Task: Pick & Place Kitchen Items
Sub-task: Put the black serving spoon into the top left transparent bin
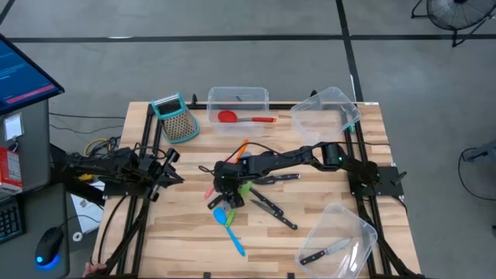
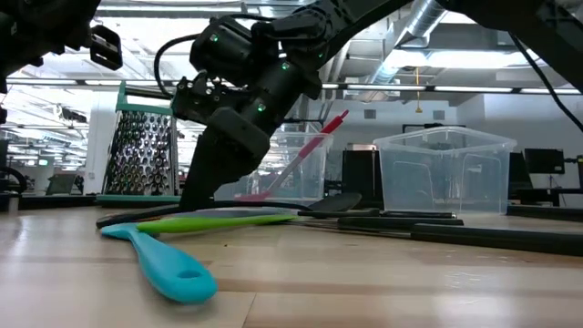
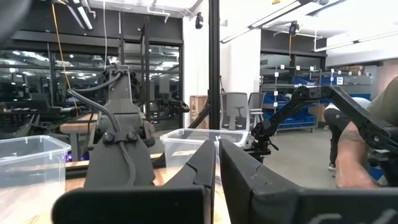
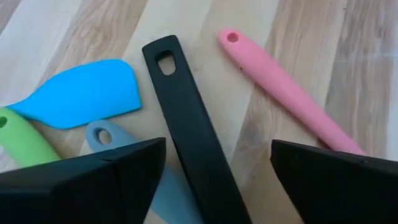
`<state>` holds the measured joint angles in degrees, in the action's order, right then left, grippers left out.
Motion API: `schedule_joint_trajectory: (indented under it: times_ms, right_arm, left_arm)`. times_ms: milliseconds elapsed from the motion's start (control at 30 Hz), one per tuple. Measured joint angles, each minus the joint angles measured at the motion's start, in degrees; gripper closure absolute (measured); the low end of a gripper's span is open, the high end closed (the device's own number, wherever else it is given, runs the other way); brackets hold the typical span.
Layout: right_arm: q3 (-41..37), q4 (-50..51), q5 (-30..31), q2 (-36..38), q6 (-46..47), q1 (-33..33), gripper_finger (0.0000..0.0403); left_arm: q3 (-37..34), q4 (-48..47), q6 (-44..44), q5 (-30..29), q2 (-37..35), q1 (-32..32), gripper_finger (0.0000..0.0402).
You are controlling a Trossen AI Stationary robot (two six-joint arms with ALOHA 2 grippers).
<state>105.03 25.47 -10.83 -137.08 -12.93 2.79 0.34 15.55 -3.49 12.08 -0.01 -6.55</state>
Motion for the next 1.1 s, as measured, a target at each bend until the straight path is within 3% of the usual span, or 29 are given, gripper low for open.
schedule_joint_trajectory:
  times_ms: [400,567,833,967,1100]
  right_arm:
    - [-0.2,1.0,0.1,0.1,2.0,-0.6,0.0327]
    - [-0.5,1.6,0.4,2.6,2.9,-0.6,0.0325]
    - [-0.4,-0.7,1.0,13.2,2.9,-1.0,0.0325]
    - [-0.4,-3.6,5.6,21.8,0.7,-1.0,0.0325]
    - [-2.0,-14.3,10.4,30.4,-4.2,-1.5,0.0325]
  left_arm:
    - [0.0,0.0,0.0,0.0,0.0,0.0,0.0393]
    - [0.0,0.0,0.0,0.0,0.0,0.0,0.0393]
    - [0.0,0.0,0.0,0.0,0.0,0.0,0.0393]
    - [0.0,0.0,0.0,0.0,0.0,0.0,0.0393]
    - [0.0,0.0,0.0,0.0,0.0,0.0,0.0393]
